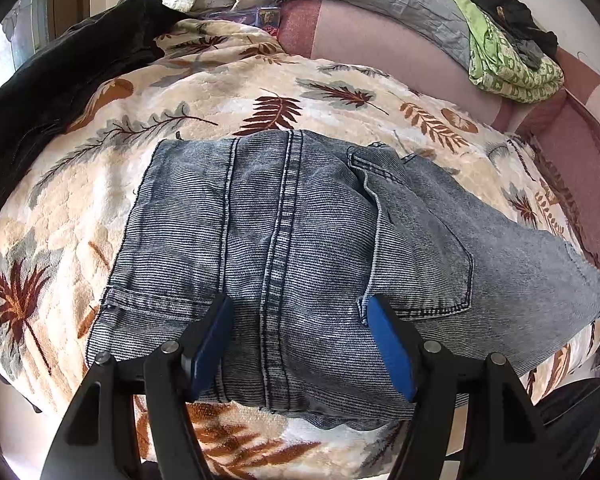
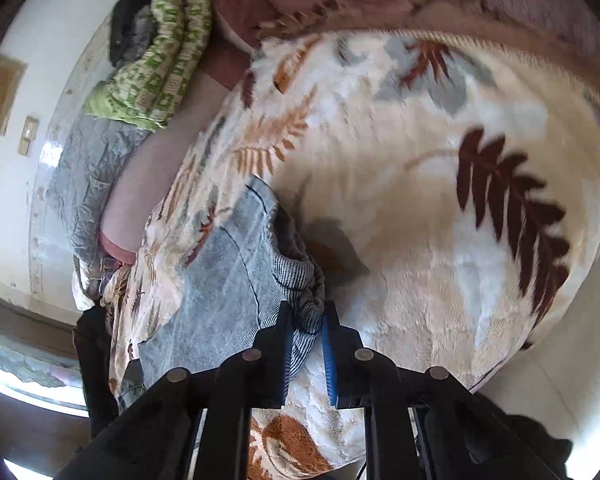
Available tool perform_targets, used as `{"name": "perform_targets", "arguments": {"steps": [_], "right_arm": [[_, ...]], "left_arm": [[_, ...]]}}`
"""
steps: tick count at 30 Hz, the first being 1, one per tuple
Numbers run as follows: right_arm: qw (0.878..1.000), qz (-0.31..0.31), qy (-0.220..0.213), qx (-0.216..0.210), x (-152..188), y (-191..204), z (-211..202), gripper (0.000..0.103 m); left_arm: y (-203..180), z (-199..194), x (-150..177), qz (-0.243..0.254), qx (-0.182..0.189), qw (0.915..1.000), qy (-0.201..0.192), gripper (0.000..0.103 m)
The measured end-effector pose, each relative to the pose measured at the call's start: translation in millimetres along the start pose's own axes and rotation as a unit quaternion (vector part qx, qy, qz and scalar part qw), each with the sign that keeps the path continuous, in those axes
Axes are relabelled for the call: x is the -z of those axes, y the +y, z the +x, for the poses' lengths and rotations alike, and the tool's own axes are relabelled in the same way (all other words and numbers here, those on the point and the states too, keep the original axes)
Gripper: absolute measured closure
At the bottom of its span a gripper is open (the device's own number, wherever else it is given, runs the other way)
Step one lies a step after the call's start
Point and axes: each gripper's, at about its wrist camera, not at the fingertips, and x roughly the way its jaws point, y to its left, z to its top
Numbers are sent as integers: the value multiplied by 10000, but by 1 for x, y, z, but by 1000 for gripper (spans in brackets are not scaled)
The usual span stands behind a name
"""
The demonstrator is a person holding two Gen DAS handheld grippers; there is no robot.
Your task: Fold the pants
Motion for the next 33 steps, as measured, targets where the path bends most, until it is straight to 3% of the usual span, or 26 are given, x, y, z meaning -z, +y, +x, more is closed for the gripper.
{"name": "perform_targets", "arguments": {"steps": [3,5,6,8,9,10,12,14,17,19,20,21,22,24,26,28,30,33], "right_arm": [[9968,-580,319,459,-3,6,14,89],[9847,-550,1436,820,11,-14,55,84],[9897,-356,1238,628,13,-23,49,82],[9912,-184,1184,560,4,-26,34,67],[9934,-67,967,609,0,-28,21,52],[9955,-32,682,661,-5,-27,7,47],[9980,-110,298,548,-13,-19,-16,47],[9992,-322,190,126,-16,1,-26,47],[9943,-868,448,-436,-8,42,-7,45],[9901,-1113,685,-507,2,58,19,44],[9886,-1164,850,-433,9,58,36,43],[9874,-1129,1090,-190,13,53,56,42],[9839,-961,1488,228,19,42,78,41],[9850,-999,1378,298,20,44,80,43],[9809,-1280,1396,438,16,67,71,43],[9775,-1746,1136,346,12,104,58,43],[9660,-2331,1115,86,16,152,56,43],[9406,-3003,1473,-579,26,231,90,43]], "left_arm": [[-6,4,-1,110,-121,9999,37,27],[-8,5,-1,142,-189,9997,56,26],[-9,5,-1,147,-209,9996,68,26],[-10,3,-2,160,-240,9996,65,26],[-11,0,-3,169,-274,9995,31,26],[-13,-4,-4,183,-304,9994,-38,26],[-17,-16,-7,181,-375,9987,-283,26],[-21,-27,-11,176,-451,9972,-564,26],[-24,-26,-20,122,-418,9970,-635,26],[-20,-9,-18,113,-778,9963,-341,26],[-14,7,-15,69,-1055,9944,31,26],[-4,20,-11,-116,-1043,9940,304,21],[5,18,-9,-381,-834,9956,209,21],[8,8,-15,-488,-915,9941,307,21],[8,-6,-20,-541,-951,9940,24,21],[6,-20,-26,-629,-846,9935,-434,21],[5,-25,-32,-747,-790,9911,-763,21],[10,-2,-36,-961,-717,9906,-653,21]]}}
